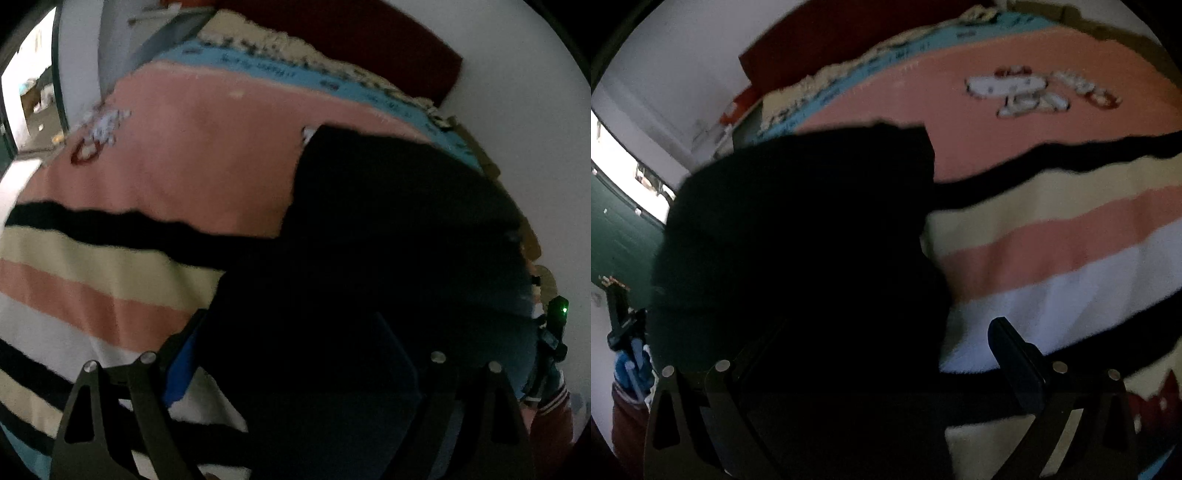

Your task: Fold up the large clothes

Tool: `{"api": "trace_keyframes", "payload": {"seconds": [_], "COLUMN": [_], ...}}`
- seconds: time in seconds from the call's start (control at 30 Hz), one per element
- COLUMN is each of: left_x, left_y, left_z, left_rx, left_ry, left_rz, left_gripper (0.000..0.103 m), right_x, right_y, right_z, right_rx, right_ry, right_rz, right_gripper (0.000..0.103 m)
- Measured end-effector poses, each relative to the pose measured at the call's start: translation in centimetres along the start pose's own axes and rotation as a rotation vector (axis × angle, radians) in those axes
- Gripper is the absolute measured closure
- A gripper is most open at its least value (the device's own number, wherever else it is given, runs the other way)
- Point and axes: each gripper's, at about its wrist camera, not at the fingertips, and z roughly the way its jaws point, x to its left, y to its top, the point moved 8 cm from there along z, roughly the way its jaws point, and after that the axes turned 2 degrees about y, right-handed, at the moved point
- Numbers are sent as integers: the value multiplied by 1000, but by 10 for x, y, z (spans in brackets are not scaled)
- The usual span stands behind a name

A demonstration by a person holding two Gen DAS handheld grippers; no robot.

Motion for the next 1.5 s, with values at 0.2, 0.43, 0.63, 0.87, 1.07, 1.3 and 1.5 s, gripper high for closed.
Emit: {"api": "trace_keyframes", "payload": {"seconds": [0.2,0.43,0.63,0.87,1.07,1.3,1.5], "left_x": [14,17,3,-36,-66,-79,-71], "left_y": [-6,-22,-34,-50,-51,-57,-77], "left_z": [34,56,55,20,-13,-76,-117], "left_rx": [81,111,46,-74,-121,-173,-168], "left_ry": [-86,-310,-417,-514,-526,-567,-587], "left_rz": [-43,-107,-153,-121,-124,-106,-117], "left_gripper": [0,0,1,56,74,76,76], "right_x": [-1,12,24,52,82,125,158], "right_y": [-7,-15,-19,-24,-20,-14,-35], "right_z": [39,66,75,67,39,-17,-61], "right_rx": [138,224,200,131,68,-26,-30], "right_ry": [153,306,351,429,419,427,445], "right_rz": [64,44,9,14,-54,-109,-104], "right_gripper": [1,1,1,29,69,76,76]}}
